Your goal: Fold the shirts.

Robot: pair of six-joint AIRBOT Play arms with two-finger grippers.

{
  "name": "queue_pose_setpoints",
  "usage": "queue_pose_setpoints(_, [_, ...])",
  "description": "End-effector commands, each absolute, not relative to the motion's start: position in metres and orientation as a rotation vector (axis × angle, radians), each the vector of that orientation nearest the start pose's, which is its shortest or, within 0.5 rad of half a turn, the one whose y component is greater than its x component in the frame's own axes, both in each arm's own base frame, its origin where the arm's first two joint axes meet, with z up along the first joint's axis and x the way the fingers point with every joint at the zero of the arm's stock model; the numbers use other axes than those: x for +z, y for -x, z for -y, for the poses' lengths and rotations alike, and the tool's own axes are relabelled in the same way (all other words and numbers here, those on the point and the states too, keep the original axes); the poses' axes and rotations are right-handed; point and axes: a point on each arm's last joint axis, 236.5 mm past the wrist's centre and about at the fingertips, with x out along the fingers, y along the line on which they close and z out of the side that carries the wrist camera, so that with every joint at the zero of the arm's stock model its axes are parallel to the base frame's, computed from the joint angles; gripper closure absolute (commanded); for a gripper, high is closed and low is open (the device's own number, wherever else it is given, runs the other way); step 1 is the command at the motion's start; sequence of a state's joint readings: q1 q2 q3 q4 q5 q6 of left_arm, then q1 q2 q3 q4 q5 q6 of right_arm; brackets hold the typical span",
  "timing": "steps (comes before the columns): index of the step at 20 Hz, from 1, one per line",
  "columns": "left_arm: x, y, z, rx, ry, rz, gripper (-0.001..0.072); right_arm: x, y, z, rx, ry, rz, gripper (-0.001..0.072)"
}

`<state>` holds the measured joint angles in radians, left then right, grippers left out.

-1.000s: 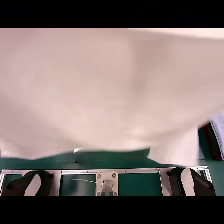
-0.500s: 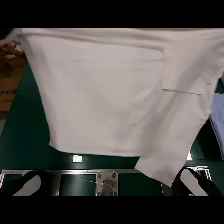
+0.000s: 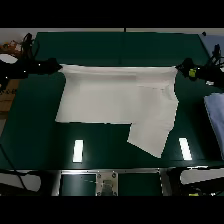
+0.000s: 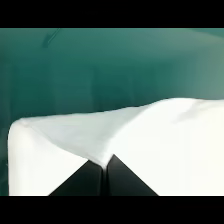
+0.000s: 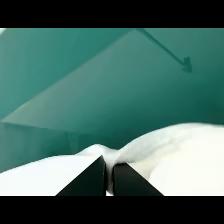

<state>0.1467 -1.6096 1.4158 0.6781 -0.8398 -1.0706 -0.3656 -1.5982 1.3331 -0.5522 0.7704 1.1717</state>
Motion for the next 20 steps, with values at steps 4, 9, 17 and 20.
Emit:
queue_pose_setpoints(4, [0.000, -0.547, 0.048, -0.342, 0.414, -0.872, 0.0684, -0.008, -0.544, 0.060, 0.153, -0.805, -0.870, 0.0696])
queue_pose_setpoints(9, [-0.029, -0.521, 0.052, -0.388, 0.352, -1.010, 0.0684, -0.035, -0.484, 0.072, 0.087, -0.707, -1.029, 0.0696])
queue_pose_setpoints(17, [-0.082, -0.501, 0.070, -0.416, 0.388, -1.160, 0.0684, -0.074, -0.454, 0.060, 0.057, -0.733, -1.116, 0.0694])
queue_pose_setpoints(20, [-0.075, -0.489, 0.068, -0.427, 0.423, -1.225, 0.0682, -0.067, -0.456, 0.060, 0.062, -0.764, -1.115, 0.0561])
